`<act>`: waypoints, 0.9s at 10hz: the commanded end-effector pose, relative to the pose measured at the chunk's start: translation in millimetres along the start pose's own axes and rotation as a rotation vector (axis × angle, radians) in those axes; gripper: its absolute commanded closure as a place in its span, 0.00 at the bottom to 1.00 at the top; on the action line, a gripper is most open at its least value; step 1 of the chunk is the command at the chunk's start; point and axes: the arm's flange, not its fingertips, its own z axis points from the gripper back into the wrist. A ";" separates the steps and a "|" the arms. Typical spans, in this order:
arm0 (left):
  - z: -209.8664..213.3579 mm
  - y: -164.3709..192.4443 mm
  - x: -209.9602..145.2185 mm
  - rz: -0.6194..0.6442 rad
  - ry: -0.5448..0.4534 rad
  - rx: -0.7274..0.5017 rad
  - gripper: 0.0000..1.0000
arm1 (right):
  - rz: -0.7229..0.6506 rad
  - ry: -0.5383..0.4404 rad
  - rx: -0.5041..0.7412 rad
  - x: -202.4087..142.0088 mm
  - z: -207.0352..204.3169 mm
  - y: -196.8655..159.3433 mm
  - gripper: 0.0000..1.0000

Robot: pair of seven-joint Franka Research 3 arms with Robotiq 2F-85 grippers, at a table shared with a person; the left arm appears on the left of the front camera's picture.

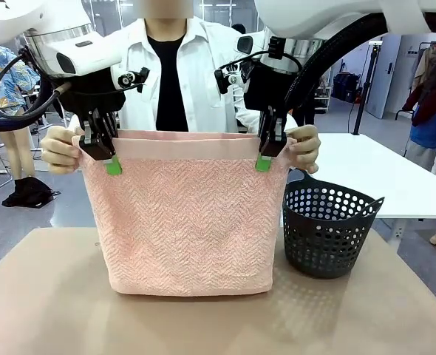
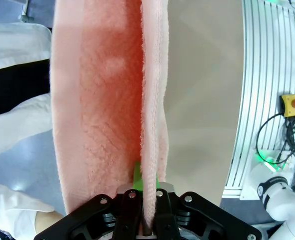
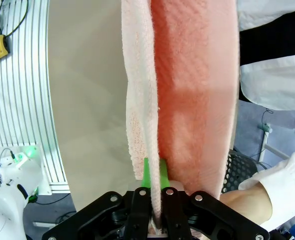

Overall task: Fold the towel.
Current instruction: Release the end of the 100 cm Hotel Towel you were holding and grab the top end of the folded side.

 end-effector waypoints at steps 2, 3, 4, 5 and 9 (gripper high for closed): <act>0.7 -0.1 -0.6 0.001 0.000 0.001 1.00 | 0.000 0.001 -0.002 0.1 0.3 -0.1 1.00; 0.7 -0.1 -0.6 0.001 0.000 0.001 1.00 | 0.000 0.001 -0.002 0.1 0.3 -0.1 1.00; 0.7 -0.1 -0.6 0.001 0.000 0.001 1.00 | 0.000 0.001 -0.002 0.1 0.3 -0.1 1.00; 0.7 -0.1 -0.6 0.001 0.000 0.001 1.00 | 0.000 0.001 -0.002 0.1 0.3 -0.1 1.00; 0.0 0.0 0.0 0.000 0.000 0.000 0.65 | 0.000 0.000 0.000 0.0 0.0 0.0 0.69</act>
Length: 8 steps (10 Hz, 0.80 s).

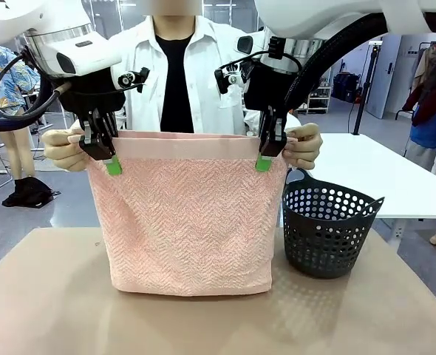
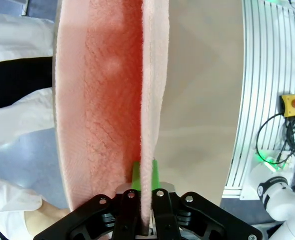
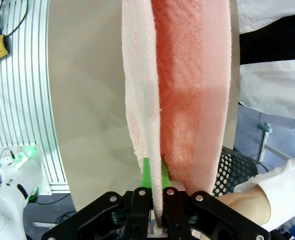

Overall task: Fold the towel.
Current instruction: Release the end of the 100 cm Hotel Towel you were holding and grab the top end of the folded side.

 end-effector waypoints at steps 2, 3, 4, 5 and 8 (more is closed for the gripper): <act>6.2 -1.1 2.0 -0.018 -0.006 0.009 0.36 | -0.035 -0.011 -0.004 -6.1 6.7 0.5 0.39; 9.3 -1.7 4.5 -0.020 -0.018 0.016 0.38 | -0.046 -0.019 -0.005 -6.9 9.9 0.8 0.38; 16.3 -1.6 5.2 -0.023 -0.029 0.030 0.06 | -0.039 -0.026 -0.022 -6.9 16.4 2.3 0.12; 31.6 -3.3 7.4 -0.033 -0.038 0.066 0.08 | -0.037 -0.030 -0.047 -6.6 28.9 3.8 0.12; 74.6 -7.6 13.1 -0.024 -0.099 0.152 0.00 | -0.037 -0.074 -0.125 -7.0 68.5 8.3 0.00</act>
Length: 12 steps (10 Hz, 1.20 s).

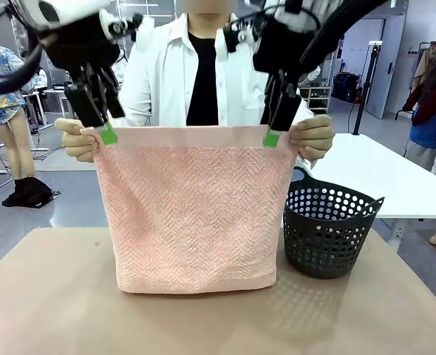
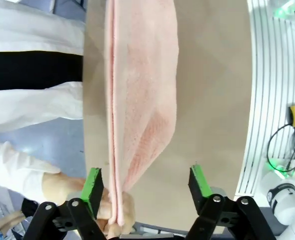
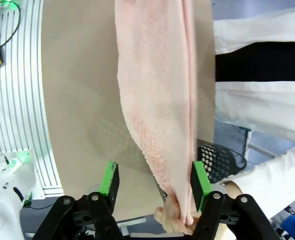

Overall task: Fold the towel.
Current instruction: Release the end of the 100 cm Hotel Towel you were holding and grab the top end of the folded side.

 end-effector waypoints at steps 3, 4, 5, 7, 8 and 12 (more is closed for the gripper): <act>18.5 6.7 7.5 -0.020 -0.009 0.058 0.11 | 0.003 -0.011 -0.026 -6.2 27.1 -8.1 0.00; 18.2 10.0 9.1 -0.014 0.003 0.078 0.11 | 0.012 -0.020 -0.027 -4.8 25.8 -11.1 0.00; 17.8 14.3 10.2 -0.011 -0.004 0.076 0.11 | 0.026 -0.031 -0.033 -5.2 25.4 -18.0 0.00; 8.4 23.4 10.0 -0.008 -0.012 0.042 0.11 | 0.033 -0.029 -0.013 -4.1 16.0 -28.9 0.06; 0.4 29.7 9.6 0.002 -0.005 0.019 0.11 | 0.032 -0.034 0.020 -1.6 9.2 -35.1 0.06; -36.3 43.4 2.4 0.058 0.012 -0.044 0.11 | -0.023 -0.030 0.107 1.7 -24.8 -46.3 0.06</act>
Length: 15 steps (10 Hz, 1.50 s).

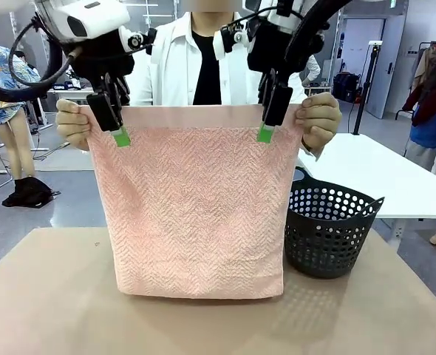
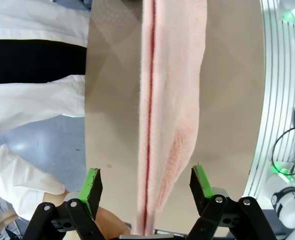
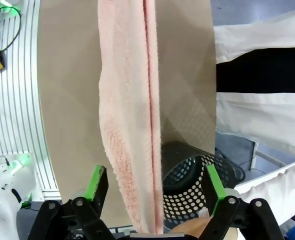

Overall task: Fold the towel.
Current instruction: Release the end of the 100 cm Hotel Towel you were holding and grab the top end of the folded side.

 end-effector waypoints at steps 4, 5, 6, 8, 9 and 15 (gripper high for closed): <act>-6.7 -5.0 -0.2 0.027 -0.017 -0.004 1.00 | 0.013 0.017 0.048 -1.1 -8.5 6.7 0.65; -7.8 -7.7 -2.6 0.029 -0.025 -0.010 1.00 | 0.012 0.026 0.048 -0.5 -9.3 8.4 1.00; -9.0 -9.3 -4.9 0.033 -0.035 -0.017 1.00 | 0.009 0.030 0.049 0.0 -10.3 9.3 0.71; -8.5 -11.3 -6.5 0.035 -0.042 -0.015 1.00 | 0.006 0.038 0.048 0.8 -12.6 12.9 1.00; -8.3 -11.8 -6.7 0.034 -0.044 -0.013 1.00 | 0.000 0.036 0.051 -0.8 -12.7 13.5 1.00; -5.5 -6.1 -2.3 0.022 -0.024 -0.021 1.00 | 0.012 0.024 0.054 5.0 -12.3 7.9 0.97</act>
